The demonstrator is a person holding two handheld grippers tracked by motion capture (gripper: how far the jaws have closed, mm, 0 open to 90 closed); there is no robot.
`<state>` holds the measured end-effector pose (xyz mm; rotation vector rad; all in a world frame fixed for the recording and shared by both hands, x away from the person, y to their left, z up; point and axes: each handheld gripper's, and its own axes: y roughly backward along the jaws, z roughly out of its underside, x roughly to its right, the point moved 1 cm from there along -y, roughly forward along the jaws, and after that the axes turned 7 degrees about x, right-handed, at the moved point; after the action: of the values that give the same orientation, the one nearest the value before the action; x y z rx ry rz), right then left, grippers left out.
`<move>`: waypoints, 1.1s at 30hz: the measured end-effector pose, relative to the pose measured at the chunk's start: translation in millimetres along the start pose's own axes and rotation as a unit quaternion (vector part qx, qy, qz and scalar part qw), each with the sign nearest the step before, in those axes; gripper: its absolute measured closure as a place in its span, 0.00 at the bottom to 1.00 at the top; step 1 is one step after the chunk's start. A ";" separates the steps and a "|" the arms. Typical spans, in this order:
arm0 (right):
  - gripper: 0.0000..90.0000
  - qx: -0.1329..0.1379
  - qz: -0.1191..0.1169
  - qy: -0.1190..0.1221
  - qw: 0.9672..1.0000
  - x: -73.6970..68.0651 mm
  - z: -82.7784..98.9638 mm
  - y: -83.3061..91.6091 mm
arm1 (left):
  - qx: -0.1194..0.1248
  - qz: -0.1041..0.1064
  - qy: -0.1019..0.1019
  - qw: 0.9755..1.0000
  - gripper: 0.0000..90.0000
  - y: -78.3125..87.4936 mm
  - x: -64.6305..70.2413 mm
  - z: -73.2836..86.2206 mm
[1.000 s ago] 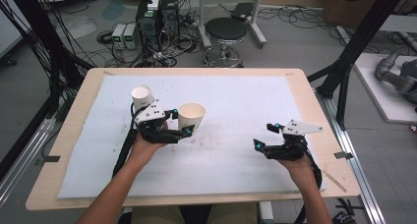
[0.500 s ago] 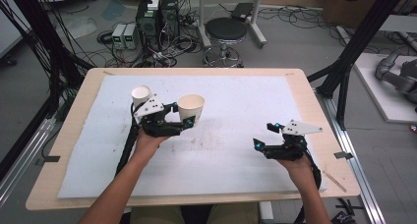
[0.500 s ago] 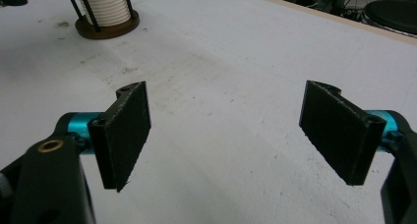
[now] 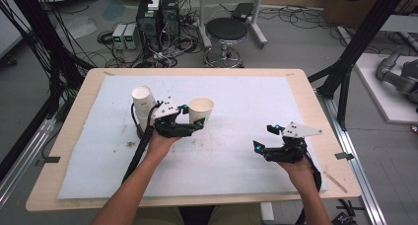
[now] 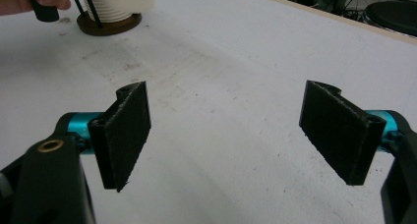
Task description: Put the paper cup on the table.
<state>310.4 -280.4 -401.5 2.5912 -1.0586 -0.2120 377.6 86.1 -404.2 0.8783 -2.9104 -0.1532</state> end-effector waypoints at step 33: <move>0.22 -0.006 0.002 0.000 1.000 -0.2 4.0 2.0 | -0.119 -0.042 -0.015 0.992 0.40 -3.5 4.2 49.7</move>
<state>307.9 -282.6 -404.4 2.5770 -1.0595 -0.2167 370.0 84.3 -453.5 0.9626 -2.8038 -0.5122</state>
